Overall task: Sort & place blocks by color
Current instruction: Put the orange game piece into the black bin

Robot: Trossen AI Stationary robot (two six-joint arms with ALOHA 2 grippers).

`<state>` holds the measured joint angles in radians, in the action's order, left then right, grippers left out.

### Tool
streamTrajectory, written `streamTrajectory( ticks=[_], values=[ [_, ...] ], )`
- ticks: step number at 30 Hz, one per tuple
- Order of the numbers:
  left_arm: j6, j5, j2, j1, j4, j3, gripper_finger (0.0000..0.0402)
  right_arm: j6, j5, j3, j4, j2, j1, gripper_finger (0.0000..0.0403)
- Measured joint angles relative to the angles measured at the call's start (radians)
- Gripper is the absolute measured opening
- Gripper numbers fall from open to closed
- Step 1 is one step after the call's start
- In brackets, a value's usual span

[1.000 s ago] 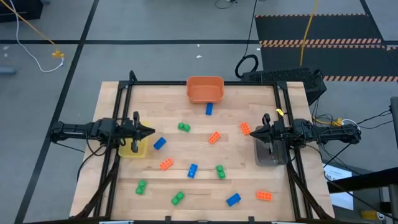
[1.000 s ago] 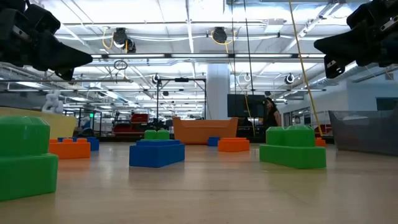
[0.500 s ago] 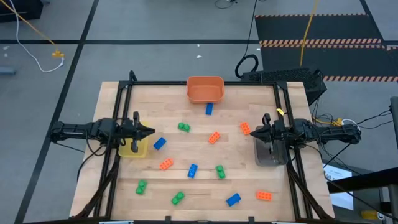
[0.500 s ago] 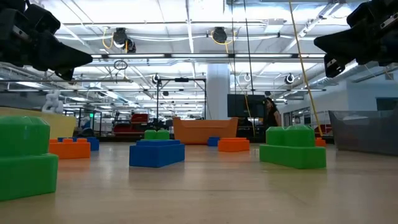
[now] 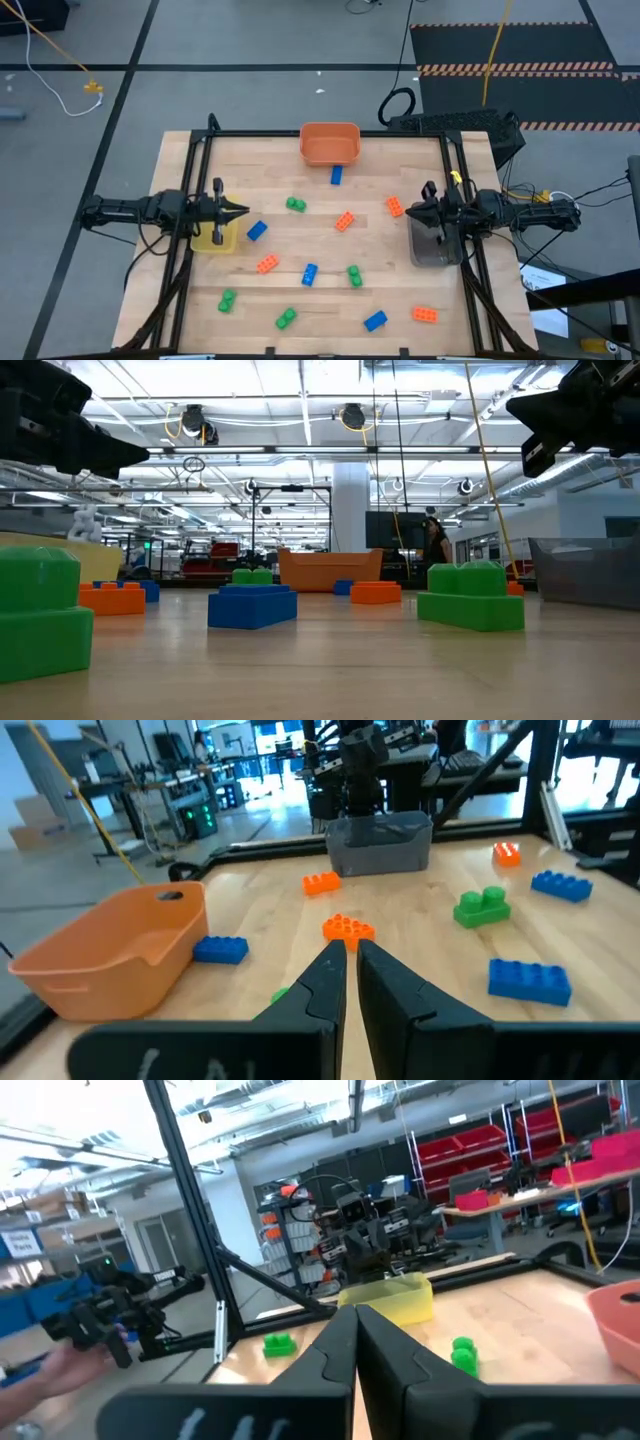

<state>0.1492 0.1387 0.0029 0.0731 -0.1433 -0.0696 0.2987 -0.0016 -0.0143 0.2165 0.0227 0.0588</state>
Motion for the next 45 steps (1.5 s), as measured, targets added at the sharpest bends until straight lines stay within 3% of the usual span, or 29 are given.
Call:
streamTrajectory(
  ticks=[6,14,25,30,33,38,45],
  values=[
    [0.069,0.002,0.000,0.000,0.140,0.001,0.0033,0.033,0.000,0.000,0.000,0.000,0.000,0.0000],
    [-0.118,0.002,0.000,0.000,0.435,0.001,0.0033,0.030,0.000,0.000,0.000,0.000,0.000,0.0000],
    [-0.211,0.005,0.000,0.000,0.515,0.001,0.0033,-0.105,0.056,0.000,0.003,0.000,0.000,0.0000],
    [-0.266,0.197,0.031,0.000,0.485,0.000,0.0037,-0.172,0.102,-0.004,0.067,0.003,0.000,0.0006],
    [-0.293,0.279,0.094,0.000,0.465,-0.001,0.0060,-0.201,0.144,-0.026,0.066,0.033,0.000,0.0027],
    [-0.345,0.333,0.248,0.000,0.397,-0.084,0.0135,-0.257,0.259,-0.080,0.066,0.155,-0.001,0.0093],
    [-0.398,0.345,0.524,0.000,0.092,-0.375,0.0226,-0.337,0.389,-0.243,0.154,0.425,-0.003,0.0185]
  ],
)
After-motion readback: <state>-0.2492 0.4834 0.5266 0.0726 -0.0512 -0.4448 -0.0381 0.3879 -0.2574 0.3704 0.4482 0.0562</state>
